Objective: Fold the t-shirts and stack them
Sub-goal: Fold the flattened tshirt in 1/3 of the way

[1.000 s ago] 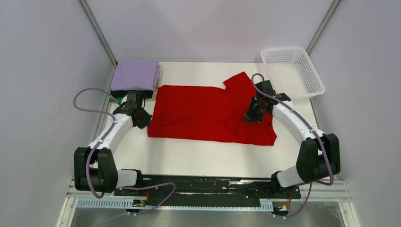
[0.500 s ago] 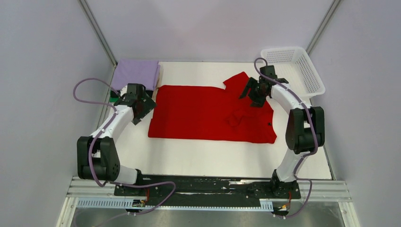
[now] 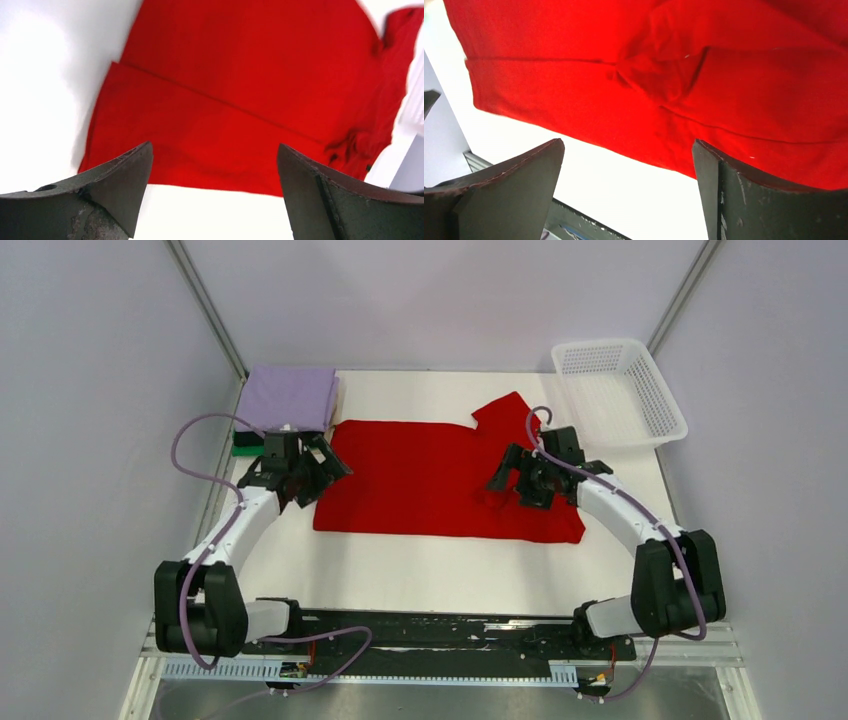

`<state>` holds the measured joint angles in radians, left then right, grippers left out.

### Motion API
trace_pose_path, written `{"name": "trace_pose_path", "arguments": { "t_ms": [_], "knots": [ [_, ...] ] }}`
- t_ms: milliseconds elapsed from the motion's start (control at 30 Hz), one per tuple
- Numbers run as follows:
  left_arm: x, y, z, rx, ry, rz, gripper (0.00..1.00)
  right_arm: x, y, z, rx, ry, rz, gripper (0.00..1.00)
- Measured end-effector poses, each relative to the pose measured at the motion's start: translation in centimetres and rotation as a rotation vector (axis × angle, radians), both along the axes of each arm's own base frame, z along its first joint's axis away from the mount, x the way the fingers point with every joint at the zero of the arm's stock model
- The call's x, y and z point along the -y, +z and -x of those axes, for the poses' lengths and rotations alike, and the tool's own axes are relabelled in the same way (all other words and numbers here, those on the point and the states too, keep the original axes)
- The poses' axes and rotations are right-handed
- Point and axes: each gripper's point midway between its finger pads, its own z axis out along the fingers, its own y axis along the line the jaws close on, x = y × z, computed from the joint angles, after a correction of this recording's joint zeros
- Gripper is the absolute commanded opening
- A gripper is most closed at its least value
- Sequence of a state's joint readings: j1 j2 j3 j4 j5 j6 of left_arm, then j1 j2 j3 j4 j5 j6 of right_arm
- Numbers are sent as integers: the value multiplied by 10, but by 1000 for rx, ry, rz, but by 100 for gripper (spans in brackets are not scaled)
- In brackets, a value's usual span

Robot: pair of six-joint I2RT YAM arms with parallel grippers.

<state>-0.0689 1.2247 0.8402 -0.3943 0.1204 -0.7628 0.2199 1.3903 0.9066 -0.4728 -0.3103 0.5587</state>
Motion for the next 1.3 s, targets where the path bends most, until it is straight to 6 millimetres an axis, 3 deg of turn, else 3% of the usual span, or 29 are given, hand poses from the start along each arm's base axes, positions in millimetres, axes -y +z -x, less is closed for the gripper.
{"name": "trace_pose_path", "arguments": {
  "t_ms": [200,400,700,800,1100,1300],
  "knots": [
    [19,-51,17,-114,-90,60,100,-34,-23,2,-19,94,-6,100],
    [21,-65,18,-134,-115,55,100,-34,-53,-9,-71,72,29,100],
    [19,-68,16,-130,-126,38,100,-40,-62,-27,-57,48,29,100],
    [18,-68,15,-130,-125,32,100,-43,-61,-43,-35,25,29,100],
    [16,-70,17,-135,-127,18,100,-56,-54,-121,48,-117,14,100],
    [11,-70,24,-155,-114,-8,100,-58,-28,-167,139,-196,-7,100]
  ]
}}
